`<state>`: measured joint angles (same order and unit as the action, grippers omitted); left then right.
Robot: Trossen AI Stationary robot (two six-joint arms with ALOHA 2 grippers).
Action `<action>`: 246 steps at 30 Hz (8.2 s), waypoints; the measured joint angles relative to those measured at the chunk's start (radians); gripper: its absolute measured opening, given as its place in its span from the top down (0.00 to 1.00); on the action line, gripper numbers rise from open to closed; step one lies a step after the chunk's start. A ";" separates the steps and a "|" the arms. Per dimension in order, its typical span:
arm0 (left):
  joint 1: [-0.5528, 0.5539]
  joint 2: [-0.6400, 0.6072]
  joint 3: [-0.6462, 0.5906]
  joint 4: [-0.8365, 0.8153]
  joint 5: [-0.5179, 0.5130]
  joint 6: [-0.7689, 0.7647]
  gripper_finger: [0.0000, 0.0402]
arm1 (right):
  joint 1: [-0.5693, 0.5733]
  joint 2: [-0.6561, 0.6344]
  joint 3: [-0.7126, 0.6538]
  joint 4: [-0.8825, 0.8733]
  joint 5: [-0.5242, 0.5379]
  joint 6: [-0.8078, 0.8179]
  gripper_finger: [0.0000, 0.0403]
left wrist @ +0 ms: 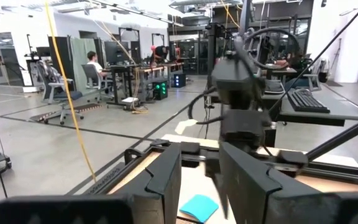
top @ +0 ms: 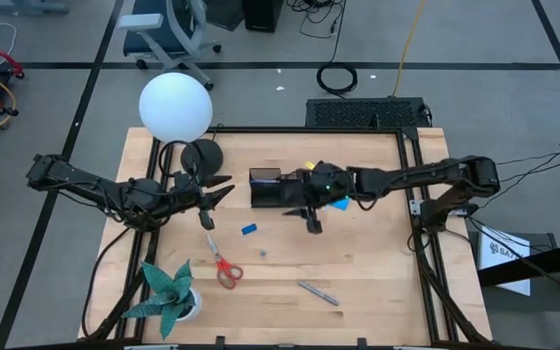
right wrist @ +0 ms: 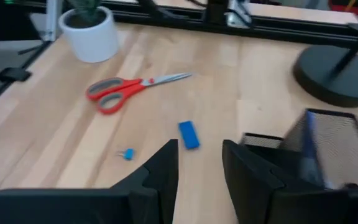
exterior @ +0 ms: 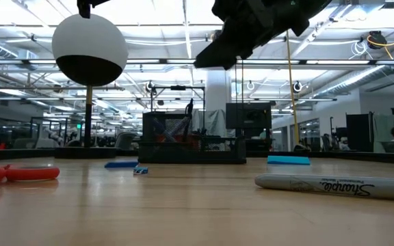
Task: Pick and place office supplies into organizer
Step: Put the gray highlighter into the black desk organizer
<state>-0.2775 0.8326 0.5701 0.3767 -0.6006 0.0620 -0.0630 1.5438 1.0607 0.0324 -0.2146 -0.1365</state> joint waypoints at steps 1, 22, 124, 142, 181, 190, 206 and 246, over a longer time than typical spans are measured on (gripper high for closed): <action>0.000 0.000 0.000 0.000 0.000 0.000 0.71 | 0.013 0.001 0.000 -0.002 0.000 0.001 0.72; 0.000 0.000 0.000 0.000 0.000 -0.022 0.71 | 0.284 0.001 0.000 -0.315 -0.002 0.322 0.72; -0.021 0.000 0.000 0.023 0.000 -0.018 0.71 | 0.634 0.380 0.446 -0.829 0.079 1.025 0.72; -0.021 0.000 0.000 0.026 0.000 -0.018 0.71 | 0.617 0.381 0.220 -0.685 0.033 1.123 0.72; -0.021 0.000 0.000 0.040 0.000 -0.023 0.71 | 0.581 0.376 0.058 -0.665 0.187 0.774 0.93; -0.021 0.000 0.000 0.040 -0.001 -0.023 0.71 | 0.541 0.362 0.054 -0.646 0.122 0.707 0.93; -0.020 0.000 0.000 0.039 -0.001 -0.015 0.71 | 0.453 0.101 0.050 -0.649 0.201 0.624 0.93; -0.019 0.000 0.000 -0.088 0.172 0.093 0.71 | 0.310 0.014 0.045 0.027 0.451 0.010 0.93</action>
<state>-0.2970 0.8330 0.5705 0.2892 -0.4288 0.1546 0.2466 1.5581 1.1057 0.0592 0.2367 -0.1266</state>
